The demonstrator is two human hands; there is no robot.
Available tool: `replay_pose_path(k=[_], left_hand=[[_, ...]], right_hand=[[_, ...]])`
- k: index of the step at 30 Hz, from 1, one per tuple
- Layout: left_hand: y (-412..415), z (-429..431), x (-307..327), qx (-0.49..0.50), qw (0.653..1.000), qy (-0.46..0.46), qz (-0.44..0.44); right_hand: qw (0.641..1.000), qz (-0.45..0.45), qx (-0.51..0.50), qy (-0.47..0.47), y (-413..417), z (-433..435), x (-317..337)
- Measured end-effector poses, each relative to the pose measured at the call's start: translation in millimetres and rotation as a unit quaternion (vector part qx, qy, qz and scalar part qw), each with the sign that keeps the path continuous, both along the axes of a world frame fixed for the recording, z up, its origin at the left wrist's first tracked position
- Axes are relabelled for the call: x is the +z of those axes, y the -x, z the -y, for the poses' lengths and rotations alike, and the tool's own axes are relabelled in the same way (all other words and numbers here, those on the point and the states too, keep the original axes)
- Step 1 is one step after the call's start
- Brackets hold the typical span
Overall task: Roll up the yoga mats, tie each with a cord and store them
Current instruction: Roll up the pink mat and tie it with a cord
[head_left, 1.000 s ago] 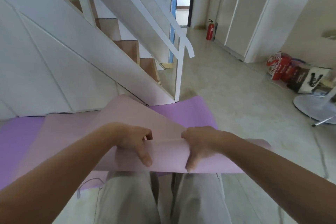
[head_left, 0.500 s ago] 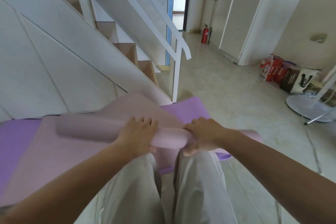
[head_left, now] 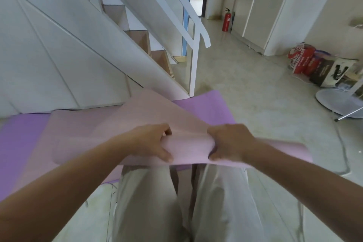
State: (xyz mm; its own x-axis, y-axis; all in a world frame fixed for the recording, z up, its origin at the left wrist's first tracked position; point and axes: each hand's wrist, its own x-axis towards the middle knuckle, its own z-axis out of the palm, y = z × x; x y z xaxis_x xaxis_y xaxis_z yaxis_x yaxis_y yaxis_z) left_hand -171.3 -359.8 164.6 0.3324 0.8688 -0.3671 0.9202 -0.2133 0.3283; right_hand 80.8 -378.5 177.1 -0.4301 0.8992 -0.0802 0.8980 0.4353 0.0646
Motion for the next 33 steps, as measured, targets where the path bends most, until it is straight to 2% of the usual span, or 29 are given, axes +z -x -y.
replay_pose_path(k=[2, 6, 8, 10, 12, 16, 17, 19, 21, 24, 27, 33], left_hand=[[-2, -13, 13, 0.013, 0.997, -0.070, 0.004], [-18, -42, 34, 0.011, 0.954, -0.280, -0.107], [-24, -48, 27, -0.006, 0.936, -0.314, -0.158], [-27, -46, 6, -0.046, 0.948, -0.265, -0.170], [-28, -41, -17, -0.080, 0.972, -0.170, -0.145], [-22, -51, -27, -0.094, 0.992, 0.014, -0.083], [-19, -55, -24, -0.091, 0.992, 0.062, -0.059], [-14, -56, -21, -0.100, 0.989, 0.108, -0.034], [-13, -47, -21, -0.103, 0.991, 0.082, -0.017], [-16, -30, -27, -0.097, 0.995, 0.007, -0.013], [-23, -10, -30, -0.100, 0.993, -0.068, -0.017], [-35, 31, -11, -0.130, 0.990, -0.053, 0.020]], right_hand=[[0.998, 0.003, 0.003, -0.060, 1, -27, 13], [0.982, 0.038, -0.014, -0.184, 1, -75, 17], [0.975, 0.016, 0.007, -0.221, -7, -82, -1], [0.973, 0.023, 0.051, -0.226, -17, -80, -28], [0.976, 0.023, 0.087, -0.198, -24, -76, -52], [0.991, -0.033, 0.096, -0.090, -30, -75, -67], [0.995, -0.046, 0.083, -0.039, -28, -74, -61], [0.995, -0.069, 0.056, 0.035, -24, -68, -55], [0.996, -0.088, 0.024, 0.018, -19, -51, -54], [0.985, -0.145, -0.016, -0.091, -26, -26, -70], [0.980, -0.146, -0.044, -0.128, -32, 0, -81], [0.978, -0.141, -0.088, -0.122, -38, 52, -75]])
